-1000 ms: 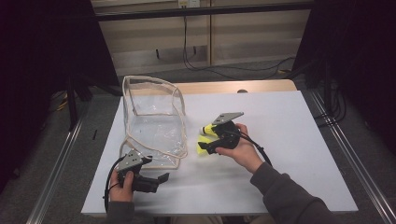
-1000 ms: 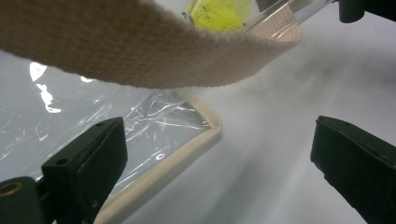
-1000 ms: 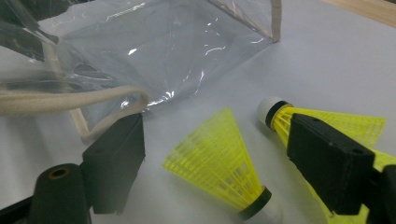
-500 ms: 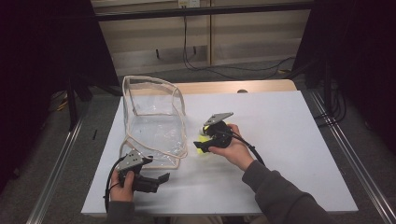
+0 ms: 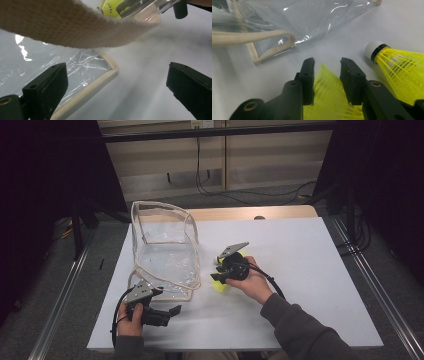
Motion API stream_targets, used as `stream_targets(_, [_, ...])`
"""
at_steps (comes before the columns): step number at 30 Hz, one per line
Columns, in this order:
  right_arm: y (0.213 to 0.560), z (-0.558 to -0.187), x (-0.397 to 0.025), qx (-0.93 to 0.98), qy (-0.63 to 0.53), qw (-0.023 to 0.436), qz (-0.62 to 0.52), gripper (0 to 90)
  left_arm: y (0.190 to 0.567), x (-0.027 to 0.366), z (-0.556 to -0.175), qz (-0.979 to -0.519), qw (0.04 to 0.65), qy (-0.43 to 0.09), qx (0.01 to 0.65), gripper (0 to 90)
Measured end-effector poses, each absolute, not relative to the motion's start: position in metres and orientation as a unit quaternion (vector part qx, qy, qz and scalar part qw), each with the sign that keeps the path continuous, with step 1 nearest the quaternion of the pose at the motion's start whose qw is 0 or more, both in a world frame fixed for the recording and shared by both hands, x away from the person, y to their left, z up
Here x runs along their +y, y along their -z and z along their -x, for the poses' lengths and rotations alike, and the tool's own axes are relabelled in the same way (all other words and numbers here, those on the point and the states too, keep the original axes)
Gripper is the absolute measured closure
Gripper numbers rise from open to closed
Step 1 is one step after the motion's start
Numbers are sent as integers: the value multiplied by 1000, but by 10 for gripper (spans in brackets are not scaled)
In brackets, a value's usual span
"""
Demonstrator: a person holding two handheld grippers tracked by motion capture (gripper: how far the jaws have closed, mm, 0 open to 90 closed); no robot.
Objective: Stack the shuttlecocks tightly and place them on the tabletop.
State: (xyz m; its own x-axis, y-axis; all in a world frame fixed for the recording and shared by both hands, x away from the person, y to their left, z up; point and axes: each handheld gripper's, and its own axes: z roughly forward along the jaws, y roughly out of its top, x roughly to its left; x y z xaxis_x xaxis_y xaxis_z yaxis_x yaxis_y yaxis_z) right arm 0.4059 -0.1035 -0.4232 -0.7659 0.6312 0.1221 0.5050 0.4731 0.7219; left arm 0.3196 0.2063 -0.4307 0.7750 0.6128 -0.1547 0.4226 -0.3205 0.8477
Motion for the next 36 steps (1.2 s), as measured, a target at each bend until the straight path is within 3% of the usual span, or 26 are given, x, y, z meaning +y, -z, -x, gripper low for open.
stream_targets(8, [418,-405,-110,855,-400,76,-322,767,431,207,-319,-806,487,-98,322,39])
stream_targets(13, [415,-402,-113,856,-400,79,-318,784,430,206,-320,-806,487,-99,321,39])
stream_targets(20, [421,-399,-116,865,-385,90,-309,576,430,207,-320,-806,487,-101,322,38])
stream_targets(24, [426,-395,-118,874,-372,97,-298,529,430,206,-320,-808,484,-99,320,38])
stream_targets(36, [425,-393,-128,875,-374,90,-292,758,430,207,-319,-807,485,-100,321,38])
